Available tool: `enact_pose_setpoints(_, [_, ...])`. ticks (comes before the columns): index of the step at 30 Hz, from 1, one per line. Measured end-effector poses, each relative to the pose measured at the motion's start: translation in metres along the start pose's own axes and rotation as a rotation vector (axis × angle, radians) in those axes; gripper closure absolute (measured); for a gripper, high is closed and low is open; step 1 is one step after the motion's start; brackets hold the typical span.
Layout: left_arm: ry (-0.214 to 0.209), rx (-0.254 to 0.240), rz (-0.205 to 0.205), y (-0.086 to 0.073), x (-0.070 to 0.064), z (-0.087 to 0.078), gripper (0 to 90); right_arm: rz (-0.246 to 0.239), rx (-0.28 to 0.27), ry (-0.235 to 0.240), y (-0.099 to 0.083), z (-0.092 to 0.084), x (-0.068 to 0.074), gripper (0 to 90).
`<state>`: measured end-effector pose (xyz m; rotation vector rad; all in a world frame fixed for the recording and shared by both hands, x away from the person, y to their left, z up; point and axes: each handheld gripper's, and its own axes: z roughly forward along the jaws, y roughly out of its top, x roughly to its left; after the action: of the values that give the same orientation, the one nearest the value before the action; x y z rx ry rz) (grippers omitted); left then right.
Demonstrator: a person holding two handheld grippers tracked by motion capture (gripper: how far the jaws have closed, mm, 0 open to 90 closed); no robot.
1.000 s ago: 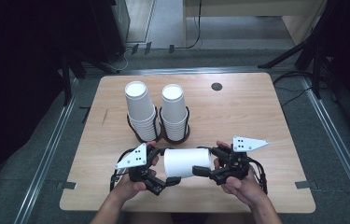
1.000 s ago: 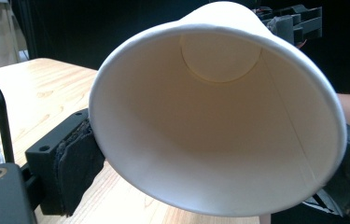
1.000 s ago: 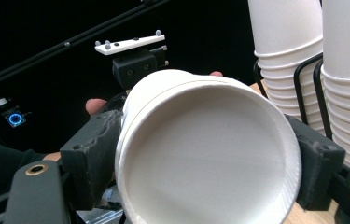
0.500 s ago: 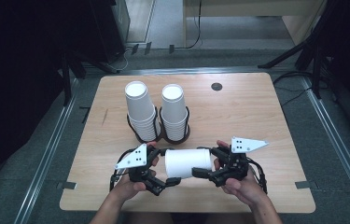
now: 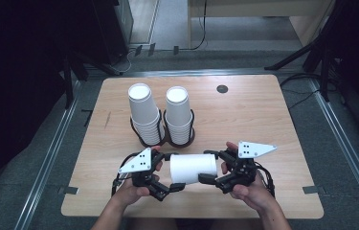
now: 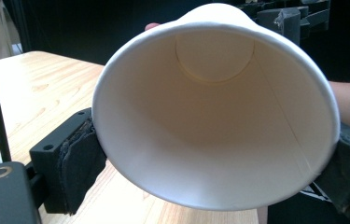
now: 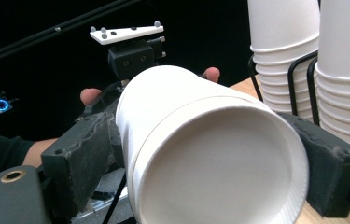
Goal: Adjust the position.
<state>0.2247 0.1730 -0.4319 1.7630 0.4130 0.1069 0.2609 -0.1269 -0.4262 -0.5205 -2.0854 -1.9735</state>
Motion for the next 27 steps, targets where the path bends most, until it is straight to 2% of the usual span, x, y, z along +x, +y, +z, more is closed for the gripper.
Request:
enact_pose_setpoints(16, [0.007,0.044,0.034,0.0009,0.0015,-0.0046,7.0,-0.073,0.067,-0.05,0.0016,0.0016,0.0053,13.1])
enact_pose_setpoints(27, [0.014,0.079,0.051,0.0002,0.0029,-0.0075,7.4,-0.096,0.055,-0.08,0.0065,-0.0054,0.0071,13.0])
